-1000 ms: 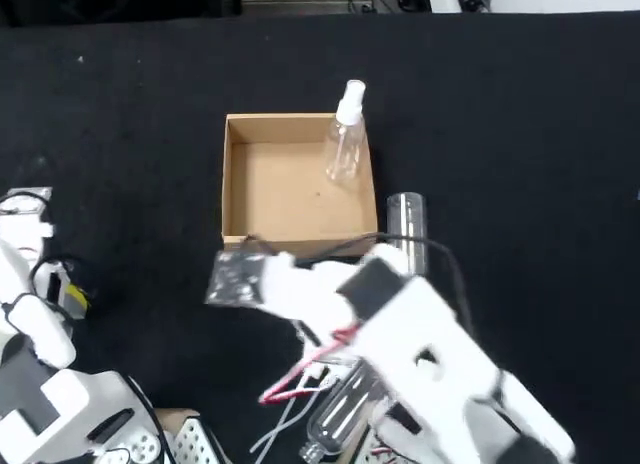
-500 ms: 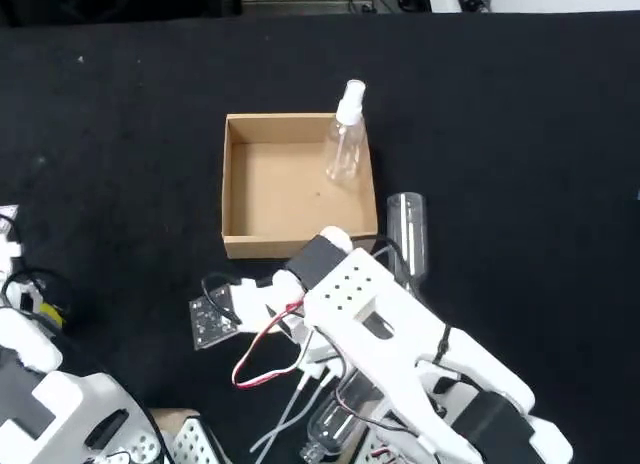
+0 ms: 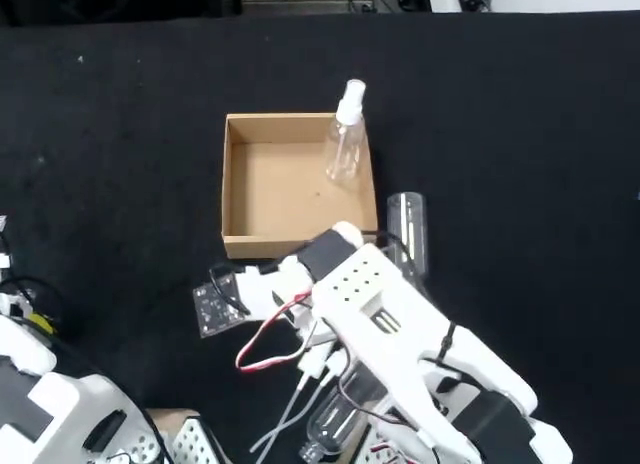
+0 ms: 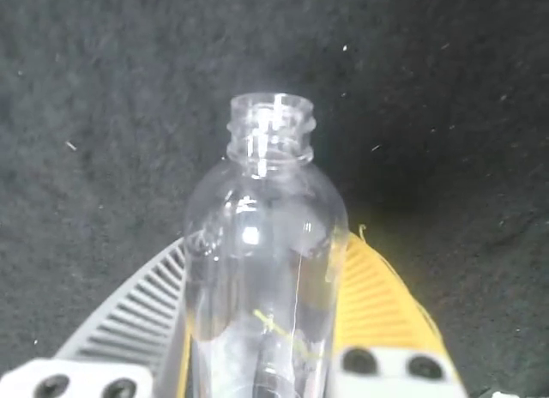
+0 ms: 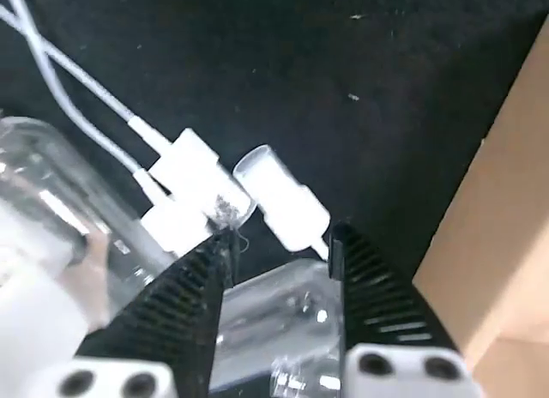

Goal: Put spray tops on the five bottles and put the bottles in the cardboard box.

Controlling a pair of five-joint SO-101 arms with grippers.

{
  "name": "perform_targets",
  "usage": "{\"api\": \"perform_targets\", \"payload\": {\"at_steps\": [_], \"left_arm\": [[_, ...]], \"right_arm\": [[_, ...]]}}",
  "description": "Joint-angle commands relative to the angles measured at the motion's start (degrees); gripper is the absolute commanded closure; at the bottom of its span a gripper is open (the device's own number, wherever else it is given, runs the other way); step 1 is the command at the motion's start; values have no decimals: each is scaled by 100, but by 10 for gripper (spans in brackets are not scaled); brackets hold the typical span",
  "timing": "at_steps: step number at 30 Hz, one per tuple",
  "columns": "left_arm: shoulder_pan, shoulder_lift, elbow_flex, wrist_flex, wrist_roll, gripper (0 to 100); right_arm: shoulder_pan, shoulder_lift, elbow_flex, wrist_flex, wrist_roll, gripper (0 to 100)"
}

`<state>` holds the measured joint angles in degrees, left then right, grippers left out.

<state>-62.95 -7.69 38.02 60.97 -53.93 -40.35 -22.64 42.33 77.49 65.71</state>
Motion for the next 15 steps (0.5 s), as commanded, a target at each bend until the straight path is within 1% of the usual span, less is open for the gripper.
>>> {"api": "perform_targets", "payload": {"at_steps": [1,4,11,15], "left_arm": [[207,-255,-57,-53,-62,970],[215,-255,-57,-53,-62,970],[224,-255,-57,-53,-62,970],[224,-255,-57,-53,-62,970]], "right_arm": [[105,22,268,-510,299,847],[132,22,488,-642,484,847],[141,22,681,-668,475,846],[220,22,1059,-1073,466,845]]}}
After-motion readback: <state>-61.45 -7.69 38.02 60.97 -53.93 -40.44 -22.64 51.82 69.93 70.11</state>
